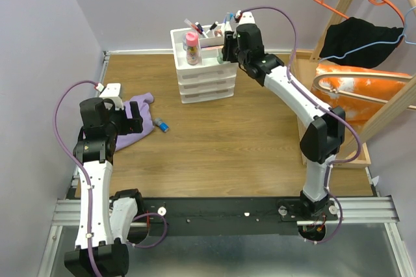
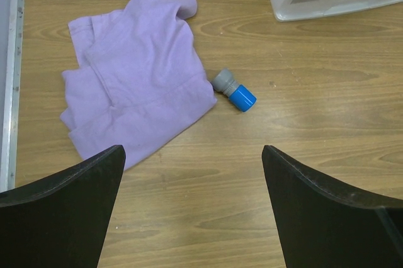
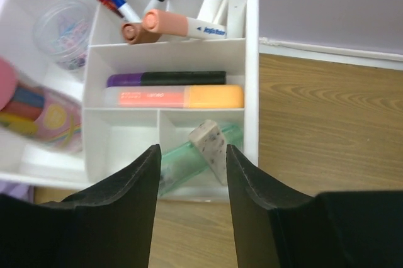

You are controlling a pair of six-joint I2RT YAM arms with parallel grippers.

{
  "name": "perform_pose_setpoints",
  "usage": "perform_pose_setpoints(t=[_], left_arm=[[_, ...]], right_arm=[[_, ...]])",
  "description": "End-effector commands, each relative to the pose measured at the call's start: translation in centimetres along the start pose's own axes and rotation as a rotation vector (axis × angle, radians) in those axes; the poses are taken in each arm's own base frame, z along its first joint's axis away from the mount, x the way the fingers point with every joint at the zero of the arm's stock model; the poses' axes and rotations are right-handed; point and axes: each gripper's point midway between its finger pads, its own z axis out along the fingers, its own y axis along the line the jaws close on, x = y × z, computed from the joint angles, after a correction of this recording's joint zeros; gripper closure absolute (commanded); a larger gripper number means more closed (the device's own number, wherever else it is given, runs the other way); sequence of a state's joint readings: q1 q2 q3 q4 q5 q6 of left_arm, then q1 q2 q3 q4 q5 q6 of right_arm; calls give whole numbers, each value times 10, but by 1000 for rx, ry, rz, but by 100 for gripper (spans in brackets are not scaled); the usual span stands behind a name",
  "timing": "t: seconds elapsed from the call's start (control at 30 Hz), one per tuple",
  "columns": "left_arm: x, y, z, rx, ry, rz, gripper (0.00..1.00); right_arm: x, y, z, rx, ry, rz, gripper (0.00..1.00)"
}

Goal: Sort the stationery into containers
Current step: Place the stationery in the storage box, then pick up the stationery from the center of the board.

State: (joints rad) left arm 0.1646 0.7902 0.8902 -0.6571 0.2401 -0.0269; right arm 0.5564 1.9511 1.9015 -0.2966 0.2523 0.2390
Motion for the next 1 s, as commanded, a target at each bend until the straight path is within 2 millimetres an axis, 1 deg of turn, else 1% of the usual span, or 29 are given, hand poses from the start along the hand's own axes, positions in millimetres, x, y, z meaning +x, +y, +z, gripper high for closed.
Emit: perform_pose_setpoints(t=[0.0,0.03,0.07,0.1,0.13,0.17,0.2,0.23,0.27,0.3,0.33,0.37,0.4,0.43,0.47,0.5,0.53,0.57,0.6,0.63,0.7,0.73,0.77,0.8,0.83,0.87,0.9,0.93,0.97], left_arm=[[-9,-4,-4,21,-42,-14,1],[-8,-2,-4,14,-38,-13,1],[-9,-2,-5,10,-42,-11,1],[-9,-1,-6,3,-42,-10,1],[-9,1,-7,-9,-41,-13,1],[-11,3,-8,-16,-45,-20,1],[-10,5,-8,-26,-42,-27,1],[-8,6,-8,-30,-33,-32,1],[-6,6,-7,-28,-26,-30,1],[-3,6,-7,-24,-19,-22,1],[0,5,-7,-21,-8,-15,1],[3,7,-7,-26,-2,-6,1],[5,10,-7,-45,4,-7,1],[6,10,-8,-47,9,-9,1],[6,9,-10,-44,9,-6,1],[4,7,-11,-31,4,3,1],[4,4,-11,-12,3,24,1],[3,0,-12,21,-3,59,1],[4,-2,-12,64,-4,189,1],[9,-19,-14,180,-2,269,1],[21,-33,-16,321,0,472,1],[32,-44,-21,442,-13,681,1],[39,-47,-20,502,0,761,1],[39,-50,-22,549,0,848,1],[53,-51,-25,640,37,1013,1],[67,-49,-17,723,138,1066,2],[58,-47,-16,750,159,1148,3],[68,-46,-21,818,228,1168,6],[73,-38,-8,874,288,1234,10]], right_arm=[[-41,32,-60,-230,-61,-29,43],[-23,61,-75,-423,-11,-76,42],[-17,70,-85,-505,-10,-152,41],[-7,80,-94,-564,6,-183,40],[6,102,-109,-666,34,-219,40],[25,106,-115,-694,93,-279,40],[37,113,-119,-712,130,-299,40],[56,128,-127,-767,178,-319,41],[76,130,-131,-789,237,-346,41],[86,135,-136,-804,258,-357,41],[98,145,-143,-834,280,-371,41],[108,150,-146,-848,295,-388,41],[115,155,-149,-853,304,-400,41],[122,169,-155,-873,309,-419,42],[128,175,-159,-891,319,-444,42],[135,180,-158,-902,332,-459,43],[135,188,-163,-923,326,-471,43],[137,188,-163,-926,335,-478,43],[135,187,-164,-925,327,-485,43],[141,182,-163,-908,333,-489,43],[130,177,-164,-869,300,-438,43],[116,170,-170,-881,266,-401,44],[116,166,-171,-891,258,-372,44],[114,162,-173,-889,262,-334,44],[105,157,-177,-892,244,-318,44],[106,153,-179,-890,259,-308,44],[106,150,-180,-893,272,-298,43],[105,146,-181,-890,291,-263,42],[101,142,-186,-889,280,-253,41]])
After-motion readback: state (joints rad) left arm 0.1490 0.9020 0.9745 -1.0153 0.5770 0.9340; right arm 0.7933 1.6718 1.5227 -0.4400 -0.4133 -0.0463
